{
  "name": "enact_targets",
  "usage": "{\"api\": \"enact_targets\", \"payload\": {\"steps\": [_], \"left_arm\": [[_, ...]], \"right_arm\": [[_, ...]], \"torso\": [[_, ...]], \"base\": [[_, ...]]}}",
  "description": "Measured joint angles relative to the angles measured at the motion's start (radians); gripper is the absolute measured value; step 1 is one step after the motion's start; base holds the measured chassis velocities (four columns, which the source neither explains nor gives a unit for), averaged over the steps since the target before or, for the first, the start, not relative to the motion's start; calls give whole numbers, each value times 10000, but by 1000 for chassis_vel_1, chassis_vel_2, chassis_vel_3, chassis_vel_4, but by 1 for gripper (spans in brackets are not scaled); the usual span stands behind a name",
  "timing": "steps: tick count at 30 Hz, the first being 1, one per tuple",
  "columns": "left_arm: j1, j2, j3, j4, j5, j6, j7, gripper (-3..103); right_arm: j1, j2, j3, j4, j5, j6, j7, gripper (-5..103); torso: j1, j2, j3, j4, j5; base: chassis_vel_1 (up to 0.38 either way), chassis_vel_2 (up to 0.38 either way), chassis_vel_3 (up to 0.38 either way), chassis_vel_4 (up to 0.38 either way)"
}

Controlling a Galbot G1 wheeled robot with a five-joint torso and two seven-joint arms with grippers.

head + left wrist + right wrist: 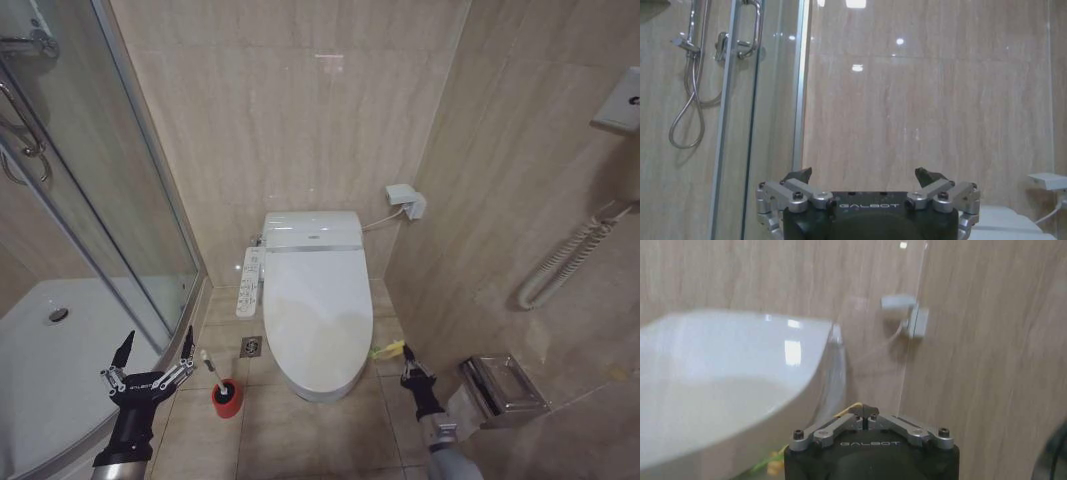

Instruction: Open the toilet lid, clean the toilet bowl with a toilet brush, close the toilet lid, and flush.

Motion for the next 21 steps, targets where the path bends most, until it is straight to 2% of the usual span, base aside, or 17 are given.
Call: {"api": "enact_targets", "payload": {"steps": [3,6,7,11,17,21], "left_arm": [[0,0,0,0,0,0,0,100],[0,0,0,-1,0,0,0,100],[0,0,0,-1,0,0,0,100],[0,0,0,0,0,0,0,100],[0,0,0,0,0,0,0,100],[-1,0,0,0,0,0,0,100]], "right_arm": [[-190,-142,12,557,185,-196,34,0],[-824,-532,104,2232,681,-886,253,0],[-824,-532,104,2232,681,-886,253,0],[-1543,-652,255,3988,1080,-1395,458,0],[-1946,-681,293,5027,1293,-1726,544,0],[-1826,-732,293,5758,1535,-2206,694,0]], "torso": [[0,0,0,-1,-1],[0,0,-1,-4,-7],[0,0,-1,-4,-7],[0,1,-2,-5,-9],[-1,1,-2,-6,-6],[0,3,-2,-5,-7]], "base": [[0,0,0,0],[0,0,0,0],[0,0,0,0],[0,0,0,0],[0,0,0,0],[0,0,0,0]]}}
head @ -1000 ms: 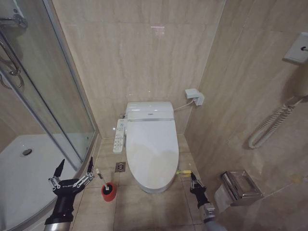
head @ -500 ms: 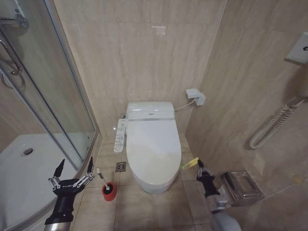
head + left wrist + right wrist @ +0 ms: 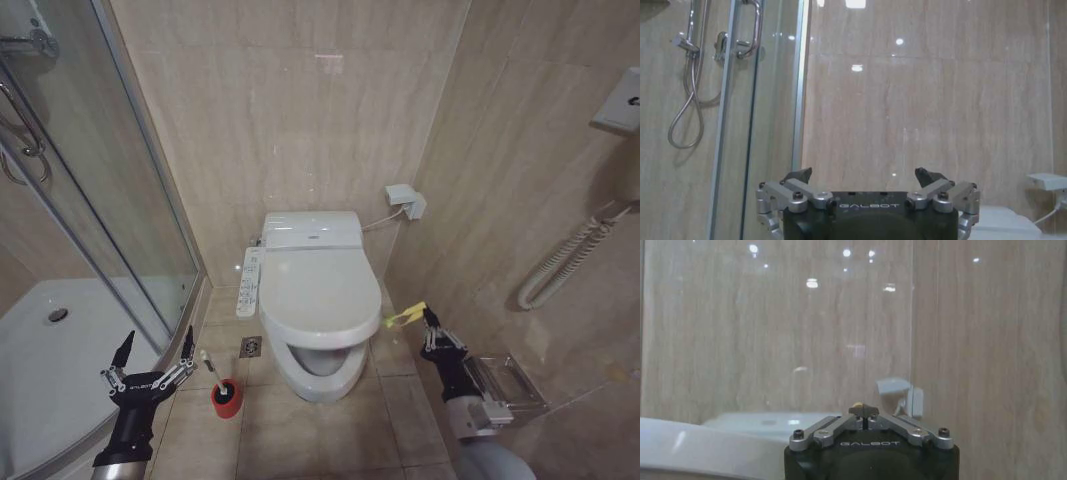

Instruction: Open the toilet lid, clean the toilet bowl with a toilet brush, close the toilet lid, and flush.

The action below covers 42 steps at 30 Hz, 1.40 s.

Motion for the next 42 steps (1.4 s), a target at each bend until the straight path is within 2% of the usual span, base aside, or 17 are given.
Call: {"api": "enact_targets", "payload": {"steps": [10,21,29,42], "left_arm": [[0,0,0,0,0,0,0,100],[0,0,1,0,0,0,0,100],[1,0,0,0,0,0,0,100],[0,0,0,0,0,0,0,100]], "right_arm": [[251,-11,-104,150,-188,-43,19,0],[1246,-763,-269,-180,555,-341,54,0],[1915,-855,-404,-194,986,-1034,461,0],[3673,-687,-1176,-1315,1240,-1283,891,0]], "torso": [[0,0,0,-1,2],[0,0,0,0,2],[0,0,0,0,1],[0,0,1,-1,1]], "base": [[0,0,0,0],[0,0,0,0],[0,0,0,0],[0,0,0,0]]}}
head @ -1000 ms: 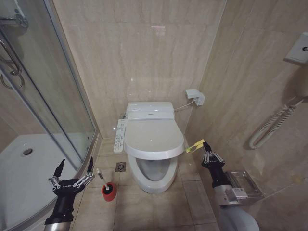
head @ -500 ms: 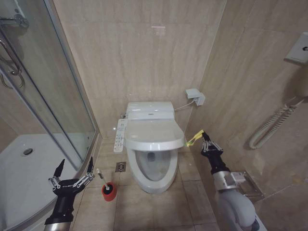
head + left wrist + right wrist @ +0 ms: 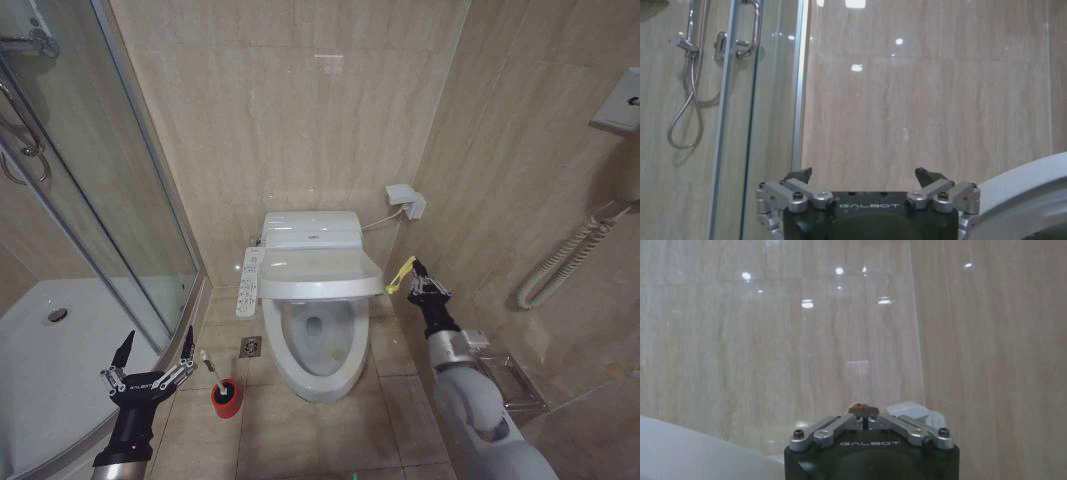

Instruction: Open the toilet lid, clean the toilet bowl with a toilet brush, close the toilet lid, and flush.

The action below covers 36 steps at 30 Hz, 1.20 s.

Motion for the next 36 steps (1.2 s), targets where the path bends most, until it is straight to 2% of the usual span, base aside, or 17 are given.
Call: {"api": "enact_targets", "payload": {"steps": [13,20,36], "left_arm": [[0,0,0,0,0,0,0,100],[0,0,0,0,0,0,0,100],[0,0,0,1,0,0,1,100]], "right_arm": [[1708,341,-554,-1269,-134,-149,291,0],[2609,687,-858,-2256,-561,11,314,0],[5171,1433,-1120,-4068,-933,-98,429,0]], "torso": [[0,0,0,0,-2],[-1,1,-1,-9,-3],[1,0,0,6,-2]], "base": [[0,0,0,0],[0,0,0,0],[0,0,0,0]]}}
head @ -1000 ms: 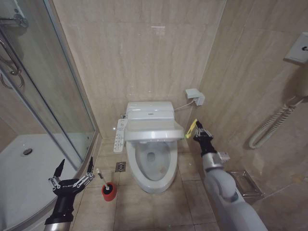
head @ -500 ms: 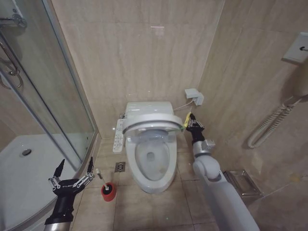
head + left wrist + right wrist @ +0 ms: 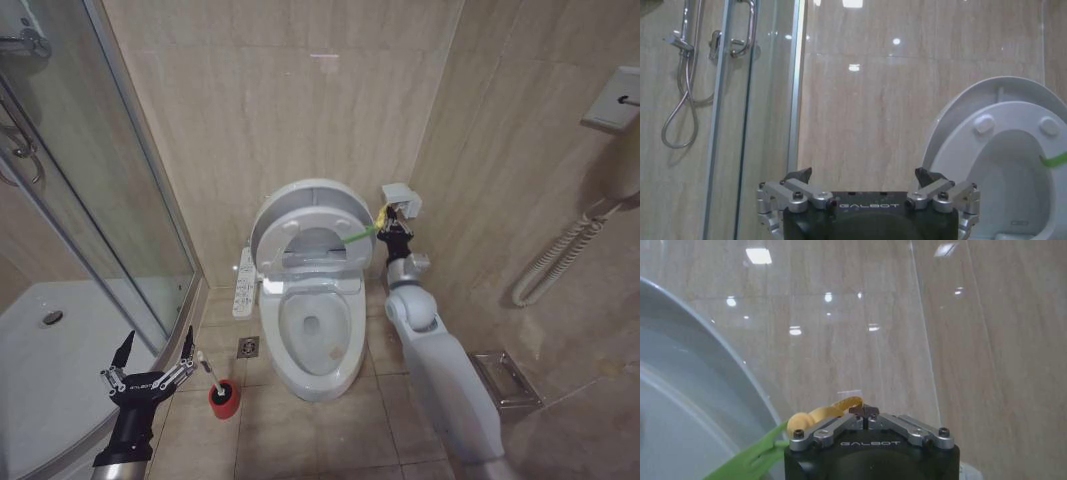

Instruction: Open the toilet lid, clean the toilet bowl with a toilet brush, close the toilet lid, and flush.

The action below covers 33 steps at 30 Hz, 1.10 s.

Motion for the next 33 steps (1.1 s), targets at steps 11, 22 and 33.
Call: {"api": "enact_targets", "payload": {"steps": [11,22,33], "left_arm": [[0,0,0,0,0,0,0,100],[0,0,0,0,0,0,0,100],[0,0,-1,0,0,0,-1,100]], "right_arm": [[1458,379,255,-2247,-577,517,-483,0],[2919,527,529,-3697,-778,734,-701,0],[4071,602,460,-4834,-1100,923,-697,0]], "torso": [[1,0,1,3,3],[1,-1,1,-5,2],[1,0,0,-5,2]], "base": [[0,0,0,0],[0,0,0,0],[0,0,0,0]]}}
